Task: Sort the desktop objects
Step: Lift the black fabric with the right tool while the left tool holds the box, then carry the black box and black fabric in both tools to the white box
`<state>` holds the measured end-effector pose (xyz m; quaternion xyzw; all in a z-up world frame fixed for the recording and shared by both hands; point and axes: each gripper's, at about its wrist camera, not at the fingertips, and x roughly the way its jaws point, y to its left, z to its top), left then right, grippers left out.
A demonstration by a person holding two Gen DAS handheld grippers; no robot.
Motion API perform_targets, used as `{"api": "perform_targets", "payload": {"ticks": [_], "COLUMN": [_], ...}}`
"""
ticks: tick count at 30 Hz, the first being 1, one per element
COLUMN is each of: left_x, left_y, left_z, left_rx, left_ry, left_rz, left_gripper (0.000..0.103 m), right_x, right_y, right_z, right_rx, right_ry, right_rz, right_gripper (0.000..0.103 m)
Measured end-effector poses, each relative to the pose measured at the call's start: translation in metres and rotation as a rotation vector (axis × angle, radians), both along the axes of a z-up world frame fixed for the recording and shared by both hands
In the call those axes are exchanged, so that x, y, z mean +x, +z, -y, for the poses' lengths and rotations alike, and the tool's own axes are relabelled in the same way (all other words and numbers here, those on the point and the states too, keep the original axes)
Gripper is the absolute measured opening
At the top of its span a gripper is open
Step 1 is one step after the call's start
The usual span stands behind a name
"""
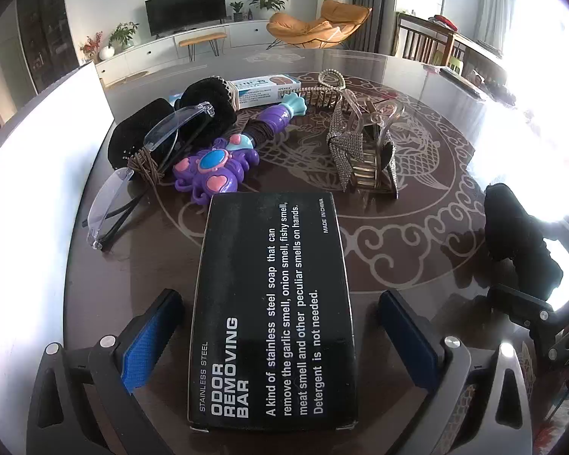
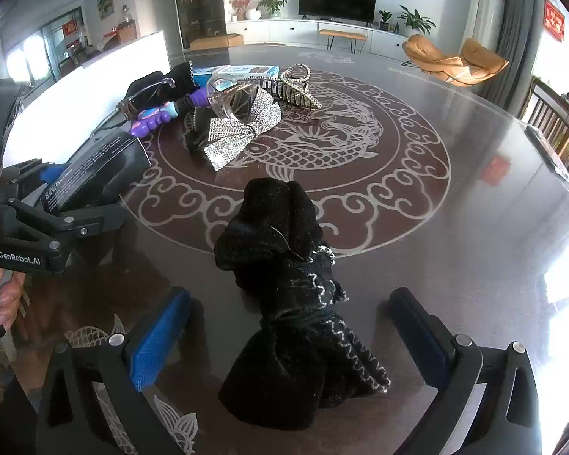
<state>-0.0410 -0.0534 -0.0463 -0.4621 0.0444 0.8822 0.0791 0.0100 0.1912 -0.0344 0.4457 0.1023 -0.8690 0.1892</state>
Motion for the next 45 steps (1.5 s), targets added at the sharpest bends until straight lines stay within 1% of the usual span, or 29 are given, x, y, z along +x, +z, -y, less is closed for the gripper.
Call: {"api": "perform_targets", "payload": {"ticks": [29, 32, 33, 34, 35, 36, 37, 38, 39, 41, 43, 44, 45], "left_x": [0.0, -0.006, -0.008, -0.006, -0.002, -0.002, 0.0, 0.004, 0.013, 0.029, 0.052, 0.061, 0.073], "left_y": [0.0, 0.003, 0.004, 0.008, 0.014, 0.015, 0.017, 0.018, 0.02, 0.025, 0.036, 0.043, 0.057], "left_z": [0.001, -0.002, -0.001, -0.002, -0.001, 0.0, 0.003, 0.005, 0.01, 0.012, 0.019, 0.019, 0.023], "left_rx": [-0.001, -0.01, -0.013, -0.01, -0.011, 0.003, 0.032, 0.069, 0.116, 0.165, 0.241, 0.272, 0.307], "left_ry": [-0.004, -0.037, -0.042, -0.043, -0.044, -0.044, -0.039, -0.032, -0.023, -0.008, 0.007, 0.009, 0.008], "left_rz": [0.002, 0.033, 0.045, 0.027, -0.002, 0.019, 0.018, 0.021, 0.024, 0.012, 0.004, -0.003, -0.025], "left_gripper": [0.103, 0.103, 0.098, 0.085, 0.058, 0.057, 0.057, 0.057, 0.057, 0.057, 0.057, 0.057, 0.057], "right_x": [0.0, 0.0, -0.002, -0.006, -0.007, -0.007, -0.008, -0.009, -0.008, 0.003, 0.018, 0.024, 0.027], "right_y": [-0.001, -0.001, -0.001, 0.0, 0.002, 0.008, 0.012, 0.015, 0.017, 0.025, 0.035, 0.041, 0.047], "right_z": [0.002, 0.002, 0.003, 0.005, 0.003, -0.001, -0.005, -0.011, -0.015, -0.019, -0.018, -0.015, -0.01], "right_rx": [0.0, 0.004, 0.011, 0.018, 0.024, 0.013, 0.002, -0.023, -0.045, -0.045, -0.061, -0.078, -0.089], "right_ry": [0.0, 0.003, 0.016, 0.026, 0.013, -0.013, -0.036, -0.054, -0.066, -0.092, -0.098, -0.097, -0.092], "right_rz": [-0.001, 0.001, 0.021, 0.042, 0.046, 0.031, 0.042, 0.073, 0.086, 0.081, 0.068, 0.066, 0.063], "right_gripper": [0.103, 0.103, 0.103, 0.103, 0.092, 0.053, 0.033, 0.033, 0.033, 0.033, 0.033, 0.033, 0.033]}}
